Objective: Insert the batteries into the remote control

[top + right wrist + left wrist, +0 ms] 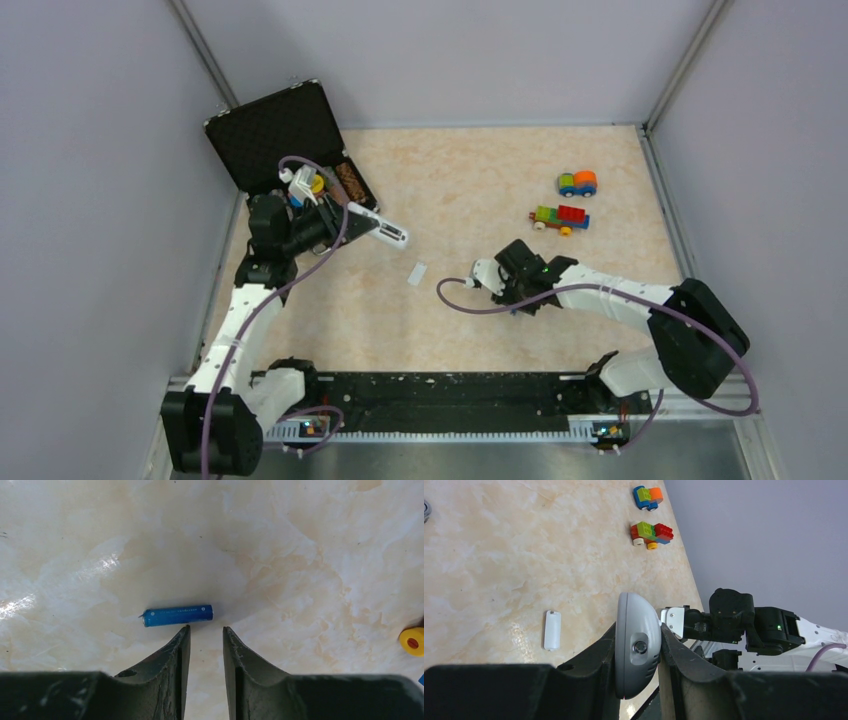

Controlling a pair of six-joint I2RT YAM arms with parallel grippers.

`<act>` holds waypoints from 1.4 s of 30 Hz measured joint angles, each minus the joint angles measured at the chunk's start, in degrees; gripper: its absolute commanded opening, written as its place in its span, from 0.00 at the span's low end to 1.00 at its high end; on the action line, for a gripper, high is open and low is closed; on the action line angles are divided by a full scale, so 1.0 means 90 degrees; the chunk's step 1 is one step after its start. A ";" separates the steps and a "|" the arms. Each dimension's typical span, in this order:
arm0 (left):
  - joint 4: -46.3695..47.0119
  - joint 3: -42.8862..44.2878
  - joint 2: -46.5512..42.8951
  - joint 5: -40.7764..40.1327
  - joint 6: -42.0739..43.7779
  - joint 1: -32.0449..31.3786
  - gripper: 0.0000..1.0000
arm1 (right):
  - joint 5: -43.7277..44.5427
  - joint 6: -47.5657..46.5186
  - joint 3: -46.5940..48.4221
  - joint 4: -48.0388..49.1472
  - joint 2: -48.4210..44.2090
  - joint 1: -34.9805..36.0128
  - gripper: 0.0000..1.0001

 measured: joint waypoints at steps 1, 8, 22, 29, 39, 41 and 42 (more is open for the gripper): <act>0.0000 0.0000 0.0000 0.0010 -0.0007 0.0017 0.00 | 0.0007 0.0000 0.0000 0.0010 0.0000 0.0000 0.31; 0.0024 -0.0032 0.0000 0.0107 -0.0087 0.0061 0.00 | 0.0102 -0.0049 0.0000 0.0083 0.0000 0.0075 0.43; 0.0199 -0.0056 0.0000 0.0141 -0.0177 0.0104 0.00 | -0.0010 -0.0245 -0.0095 0.0214 -0.0117 0.0457 0.44; 0.0219 -0.0066 0.0000 0.0148 -0.0202 0.0141 0.00 | -0.0073 -0.0410 -0.0044 0.0296 0.0019 0.0483 0.40; 0.0221 -0.0078 0.0000 0.0172 -0.0211 0.0158 0.00 | -0.0107 -0.0427 0.0063 0.0483 0.0257 0.0488 0.05; 0.0221 -0.0080 0.0000 0.0189 -0.0214 0.0158 0.00 | -0.0090 -0.0408 0.0066 0.0483 0.0255 0.0488 0.02; 0.0221 -0.0085 0.0000 0.0206 -0.0214 0.0158 0.00 | -0.0087 -0.0376 0.0080 0.0469 0.0253 0.0488 0.00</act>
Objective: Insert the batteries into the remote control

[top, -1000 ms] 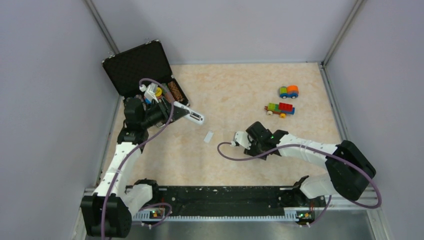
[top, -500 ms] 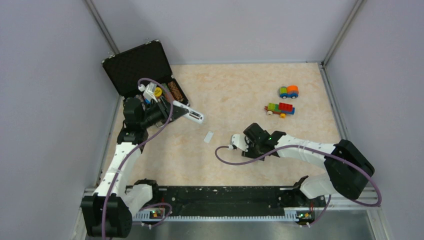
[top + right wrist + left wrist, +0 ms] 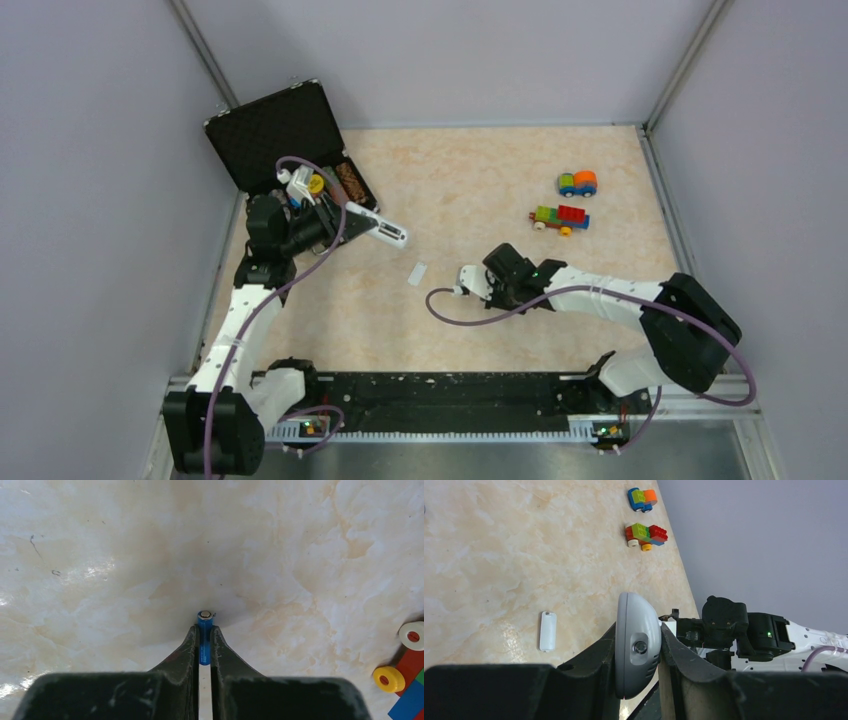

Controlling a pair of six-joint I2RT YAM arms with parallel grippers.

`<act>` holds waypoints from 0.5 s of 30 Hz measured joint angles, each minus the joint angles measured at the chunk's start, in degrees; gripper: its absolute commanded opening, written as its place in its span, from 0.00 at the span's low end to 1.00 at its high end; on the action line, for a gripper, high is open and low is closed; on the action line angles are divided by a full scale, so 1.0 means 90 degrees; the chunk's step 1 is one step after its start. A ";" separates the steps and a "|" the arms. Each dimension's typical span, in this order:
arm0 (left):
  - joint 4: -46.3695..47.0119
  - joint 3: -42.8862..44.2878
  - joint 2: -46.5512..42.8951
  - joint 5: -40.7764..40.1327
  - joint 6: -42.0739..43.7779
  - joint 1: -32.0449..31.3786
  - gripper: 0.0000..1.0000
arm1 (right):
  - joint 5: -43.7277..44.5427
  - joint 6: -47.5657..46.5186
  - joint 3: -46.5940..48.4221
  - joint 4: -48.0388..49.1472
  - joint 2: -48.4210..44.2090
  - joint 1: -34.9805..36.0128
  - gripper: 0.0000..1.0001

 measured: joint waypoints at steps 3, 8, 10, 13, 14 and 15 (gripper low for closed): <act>0.0002 0.0000 0.0029 0.0075 0.0000 0.0005 0.00 | -0.0117 0.0146 0.0056 -0.0056 -0.0007 0.0000 0.00; 0.0197 -0.0124 0.0253 0.0374 -0.0177 0.0012 0.00 | -0.0471 0.0644 0.0321 -0.0233 -0.0318 0.0000 0.00; 0.0466 -0.0311 0.0333 0.0539 -0.0369 0.0010 0.00 | -0.0566 0.1110 0.0571 -0.0301 -0.0542 0.0000 0.00; 0.0916 -0.0619 0.0503 0.0928 -0.0702 -0.0056 0.00 | -0.0738 0.2093 0.1209 -0.0393 -0.0673 0.0000 0.00; 0.1035 -0.0658 0.0583 0.1066 -0.0760 -0.0100 0.00 | -0.0833 0.2448 0.1438 -0.0420 -0.0685 -0.0002 0.00; 0.1137 -0.0663 0.0673 0.1209 -0.0821 -0.0163 0.00 | -0.0967 0.2820 0.1654 -0.0457 -0.0697 -0.0002 0.00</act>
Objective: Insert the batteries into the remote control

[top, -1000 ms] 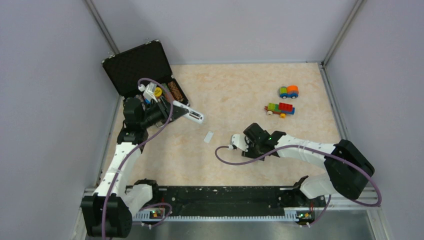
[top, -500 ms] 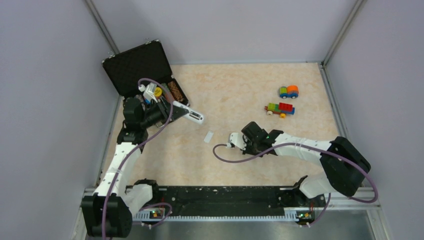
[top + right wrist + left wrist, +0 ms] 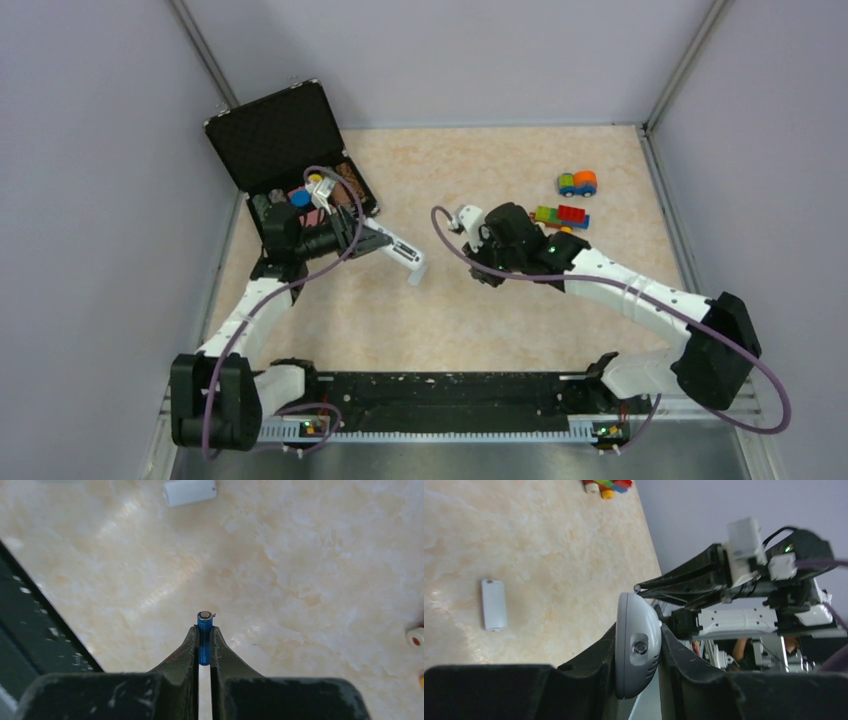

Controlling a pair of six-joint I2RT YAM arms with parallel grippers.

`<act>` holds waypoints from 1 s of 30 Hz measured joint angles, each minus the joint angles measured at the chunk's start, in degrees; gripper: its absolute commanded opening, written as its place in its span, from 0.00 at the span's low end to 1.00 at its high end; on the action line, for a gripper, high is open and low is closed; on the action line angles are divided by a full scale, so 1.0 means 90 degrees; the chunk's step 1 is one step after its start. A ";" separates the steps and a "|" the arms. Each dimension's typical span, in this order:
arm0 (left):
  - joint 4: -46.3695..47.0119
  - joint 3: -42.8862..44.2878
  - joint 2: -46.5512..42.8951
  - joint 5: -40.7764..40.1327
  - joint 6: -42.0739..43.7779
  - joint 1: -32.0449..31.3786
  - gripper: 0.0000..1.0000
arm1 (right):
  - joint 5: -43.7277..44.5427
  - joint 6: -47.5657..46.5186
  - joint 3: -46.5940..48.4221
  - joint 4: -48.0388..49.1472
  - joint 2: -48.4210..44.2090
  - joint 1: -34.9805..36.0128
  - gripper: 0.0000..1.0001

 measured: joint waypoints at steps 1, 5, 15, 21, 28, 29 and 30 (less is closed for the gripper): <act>0.0124 0.0000 0.0090 0.0134 -0.0036 -0.0085 0.00 | -0.0168 0.0350 0.0172 -0.0024 -0.0029 0.0000 0.00; 0.0338 0.0146 0.0454 0.0583 -0.0012 -0.0714 0.00 | -0.0855 0.1537 0.0619 -0.0160 -0.0282 0.0002 0.00; 0.0743 0.0811 0.1943 0.0874 0.0168 -0.2072 0.00 | -0.1690 0.3429 0.1586 -0.0758 -0.0595 0.0005 0.00; 0.1685 0.0901 0.2963 0.0886 -0.0486 -0.2441 0.00 | -0.1603 0.3961 0.1605 -0.1280 -0.0505 0.0036 0.00; 0.3730 0.0964 0.4155 0.0971 -0.1875 -0.2727 0.00 | -0.1083 0.4138 0.1600 -0.1802 -0.0211 0.0226 0.00; 0.4039 0.0964 0.4291 0.0981 -0.2084 -0.2764 0.00 | -0.1001 0.4138 0.1600 -0.1880 -0.0155 0.0250 0.00; 0.4318 0.0964 0.4403 0.0996 -0.2251 -0.2798 0.00 | -0.0920 0.4141 0.1600 -0.1945 -0.0092 0.0260 0.00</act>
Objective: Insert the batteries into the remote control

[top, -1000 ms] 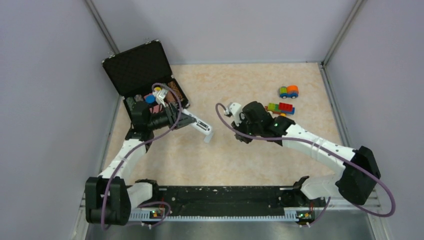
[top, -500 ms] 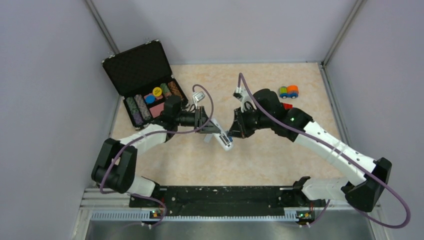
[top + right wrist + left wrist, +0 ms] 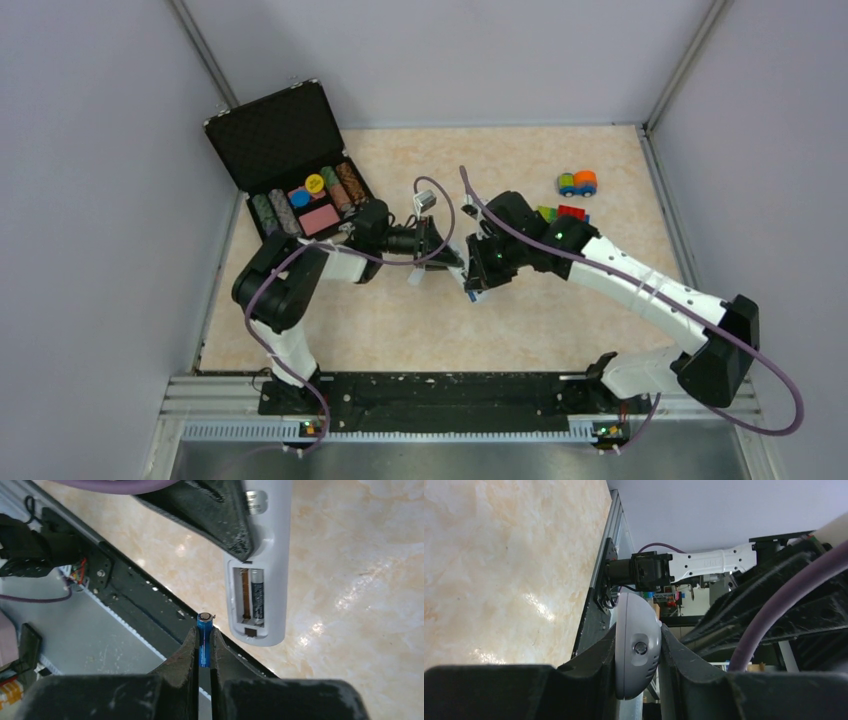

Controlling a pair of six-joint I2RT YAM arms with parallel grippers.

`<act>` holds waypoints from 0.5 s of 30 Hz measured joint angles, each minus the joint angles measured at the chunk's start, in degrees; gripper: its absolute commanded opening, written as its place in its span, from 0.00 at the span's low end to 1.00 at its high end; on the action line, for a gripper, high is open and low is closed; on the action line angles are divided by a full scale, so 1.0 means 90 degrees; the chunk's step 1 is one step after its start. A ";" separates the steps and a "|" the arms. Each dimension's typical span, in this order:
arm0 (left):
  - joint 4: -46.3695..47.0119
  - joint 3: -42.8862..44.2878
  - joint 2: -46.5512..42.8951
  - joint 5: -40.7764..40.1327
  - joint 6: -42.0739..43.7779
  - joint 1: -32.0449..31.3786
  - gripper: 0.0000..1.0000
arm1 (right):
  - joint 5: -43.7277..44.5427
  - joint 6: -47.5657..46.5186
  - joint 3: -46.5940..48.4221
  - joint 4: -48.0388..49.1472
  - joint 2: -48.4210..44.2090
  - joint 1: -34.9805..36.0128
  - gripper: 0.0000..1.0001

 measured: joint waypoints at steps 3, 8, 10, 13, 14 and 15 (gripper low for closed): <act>0.0614 0.0000 0.0180 0.0019 -0.0357 -0.0080 0.00 | 0.0372 -0.0002 0.0000 -0.0240 0.0172 0.0012 0.00; 0.1151 0.0000 0.0260 0.0051 -0.0566 -0.0158 0.00 | 0.0765 -0.0012 0.0012 -0.0483 0.0221 0.0044 0.00; 0.1180 0.0000 0.0262 0.0049 -0.0537 -0.0177 0.00 | 0.0865 -0.0017 0.0044 -0.0527 0.0238 0.0068 0.00; 0.1132 0.0002 0.0262 0.0053 -0.0413 -0.0185 0.00 | 0.1003 -0.0041 0.0112 -0.0571 0.0316 0.0112 0.00; 0.1081 0.0002 0.0262 0.0058 -0.0350 -0.0192 0.00 | 0.1032 -0.0063 0.0134 -0.0602 0.0345 0.0119 0.00; 0.1020 0.0002 0.0260 0.0061 -0.0291 -0.0199 0.00 | 0.1073 -0.0080 0.0143 -0.0605 0.0372 0.0121 0.00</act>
